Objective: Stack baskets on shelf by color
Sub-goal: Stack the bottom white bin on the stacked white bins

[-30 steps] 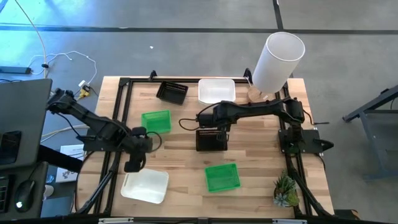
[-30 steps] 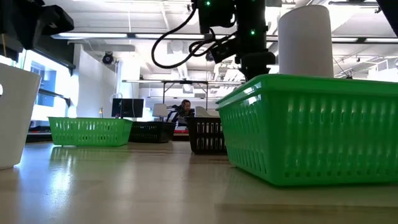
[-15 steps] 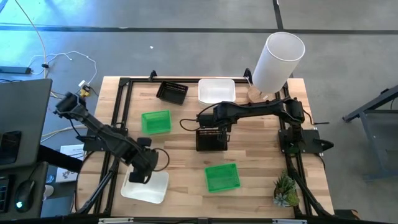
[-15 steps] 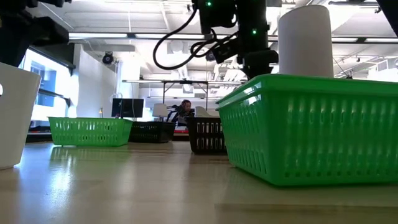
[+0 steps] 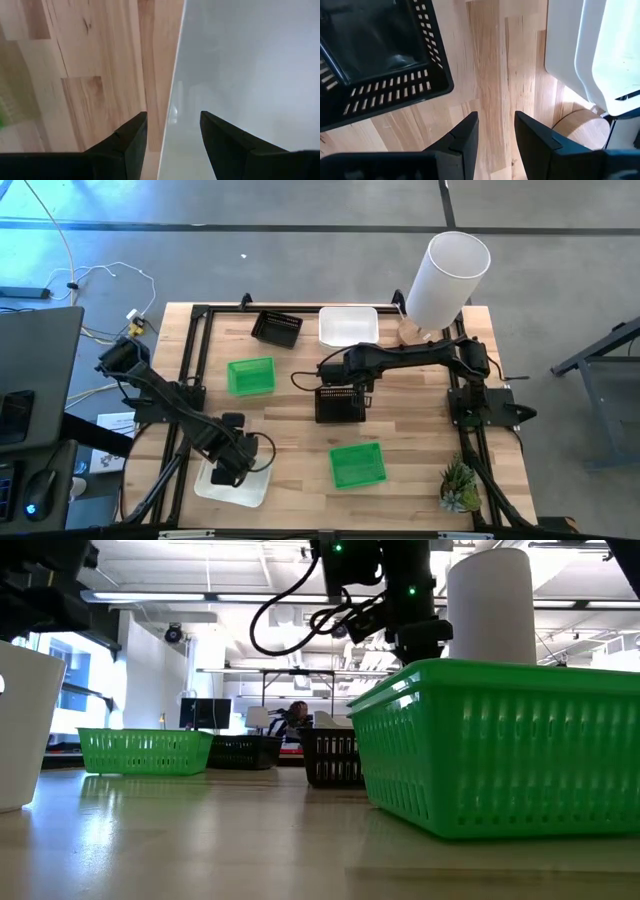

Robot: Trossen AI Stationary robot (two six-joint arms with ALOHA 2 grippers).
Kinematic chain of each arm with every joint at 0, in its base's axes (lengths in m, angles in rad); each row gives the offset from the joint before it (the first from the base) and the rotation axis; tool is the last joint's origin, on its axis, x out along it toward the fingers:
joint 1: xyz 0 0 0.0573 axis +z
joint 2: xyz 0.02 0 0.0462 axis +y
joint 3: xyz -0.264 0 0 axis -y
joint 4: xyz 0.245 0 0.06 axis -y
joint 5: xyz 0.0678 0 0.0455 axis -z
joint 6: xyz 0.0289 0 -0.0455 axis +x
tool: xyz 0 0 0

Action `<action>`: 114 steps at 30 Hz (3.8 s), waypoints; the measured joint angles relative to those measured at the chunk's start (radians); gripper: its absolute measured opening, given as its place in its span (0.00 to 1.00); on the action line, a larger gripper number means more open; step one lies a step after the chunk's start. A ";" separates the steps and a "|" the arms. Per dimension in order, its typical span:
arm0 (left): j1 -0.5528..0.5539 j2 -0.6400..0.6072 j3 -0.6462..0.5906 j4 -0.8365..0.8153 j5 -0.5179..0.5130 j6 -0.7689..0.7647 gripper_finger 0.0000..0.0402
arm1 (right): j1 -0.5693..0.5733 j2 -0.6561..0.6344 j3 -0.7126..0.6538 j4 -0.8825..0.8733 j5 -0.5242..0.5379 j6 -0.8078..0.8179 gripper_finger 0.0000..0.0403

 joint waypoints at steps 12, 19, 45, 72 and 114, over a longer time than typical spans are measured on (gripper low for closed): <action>-0.002 0.135 0.000 0.000 -0.060 -0.020 0.41 | 0.003 0.000 0.000 -0.025 -0.041 0.028 0.28; -0.002 0.152 0.000 0.007 -0.052 -0.009 0.26 | 0.050 0.000 0.000 -0.073 -0.036 0.047 0.28; 0.181 -0.015 0.000 0.046 -0.062 0.172 0.00 | 0.275 -0.177 0.000 -0.179 0.252 0.373 0.28; 0.819 -0.237 0.040 0.245 -0.055 0.724 0.00 | 0.183 -0.283 0.000 -0.175 0.444 0.334 0.28; 1.079 -0.236 0.064 0.626 -0.664 0.769 0.00 | -0.083 -0.305 -0.001 1.010 0.347 -0.472 0.53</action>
